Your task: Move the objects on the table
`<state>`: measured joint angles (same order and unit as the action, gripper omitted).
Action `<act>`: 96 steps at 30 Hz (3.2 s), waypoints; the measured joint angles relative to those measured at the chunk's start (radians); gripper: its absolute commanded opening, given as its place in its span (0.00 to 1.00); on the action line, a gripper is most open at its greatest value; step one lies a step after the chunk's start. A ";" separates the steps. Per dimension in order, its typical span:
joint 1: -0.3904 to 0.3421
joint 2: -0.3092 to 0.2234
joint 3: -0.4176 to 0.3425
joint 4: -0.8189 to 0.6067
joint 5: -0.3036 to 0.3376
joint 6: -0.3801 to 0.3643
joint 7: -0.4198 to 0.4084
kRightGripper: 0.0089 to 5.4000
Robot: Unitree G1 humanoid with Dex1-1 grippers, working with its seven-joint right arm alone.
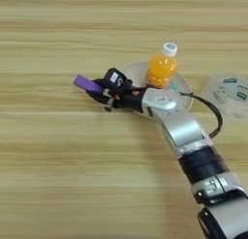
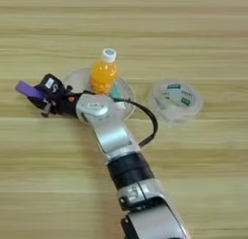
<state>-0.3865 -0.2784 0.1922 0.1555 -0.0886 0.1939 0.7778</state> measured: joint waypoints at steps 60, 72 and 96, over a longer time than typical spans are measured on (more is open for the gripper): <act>0.472 -0.266 -0.536 -0.047 0.156 0.026 -0.139 0.26; 0.440 -0.266 -0.501 0.044 0.155 -0.009 -0.137 0.26; 0.374 -0.266 -0.454 0.134 0.156 -0.067 -0.138 0.26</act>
<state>-0.0124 -0.5440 -0.2621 0.2897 0.0674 0.1268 0.6401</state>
